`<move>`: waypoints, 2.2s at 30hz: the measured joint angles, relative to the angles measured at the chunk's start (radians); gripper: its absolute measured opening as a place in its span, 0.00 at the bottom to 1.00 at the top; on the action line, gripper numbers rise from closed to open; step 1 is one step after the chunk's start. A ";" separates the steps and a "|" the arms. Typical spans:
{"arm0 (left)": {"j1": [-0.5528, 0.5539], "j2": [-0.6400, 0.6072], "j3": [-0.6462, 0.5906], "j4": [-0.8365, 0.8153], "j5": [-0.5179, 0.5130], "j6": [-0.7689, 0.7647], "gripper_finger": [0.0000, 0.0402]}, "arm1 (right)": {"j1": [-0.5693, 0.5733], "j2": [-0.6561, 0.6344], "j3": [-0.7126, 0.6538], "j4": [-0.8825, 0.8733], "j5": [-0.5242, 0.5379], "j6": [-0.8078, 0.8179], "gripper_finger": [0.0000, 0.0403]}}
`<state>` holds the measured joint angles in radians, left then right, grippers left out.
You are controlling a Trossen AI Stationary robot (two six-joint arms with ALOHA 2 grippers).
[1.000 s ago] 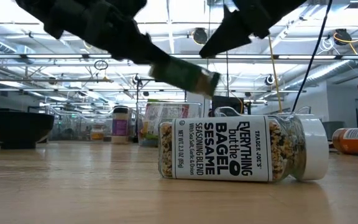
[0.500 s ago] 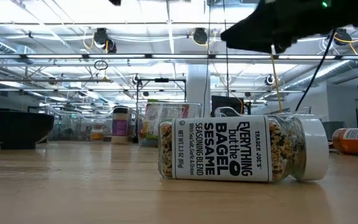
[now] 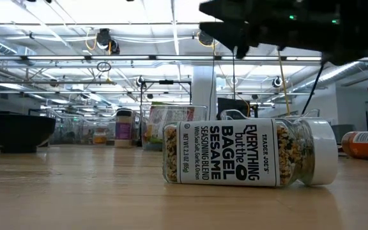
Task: Pick & Place Food Item
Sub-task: Put the green seasoning bottle into the left transparent bin
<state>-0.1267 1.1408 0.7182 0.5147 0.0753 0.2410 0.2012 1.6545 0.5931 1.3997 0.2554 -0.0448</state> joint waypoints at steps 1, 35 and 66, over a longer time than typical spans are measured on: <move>0.007 0.015 0.000 0.023 0.002 -0.003 0.51 | -0.012 0.004 0.016 0.000 -0.023 -0.010 0.61; 0.121 0.278 0.000 0.355 0.151 -0.087 0.51 | -0.021 0.011 0.086 0.093 -0.092 -0.260 0.48; 0.129 0.306 -0.012 -0.078 0.066 -0.117 0.59 | -0.014 -0.089 0.094 -0.020 -0.027 -0.204 0.47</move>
<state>0.0027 1.4469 0.7062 0.4366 0.1417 0.1240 0.1871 1.5658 0.6872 1.3792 0.2280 -0.2488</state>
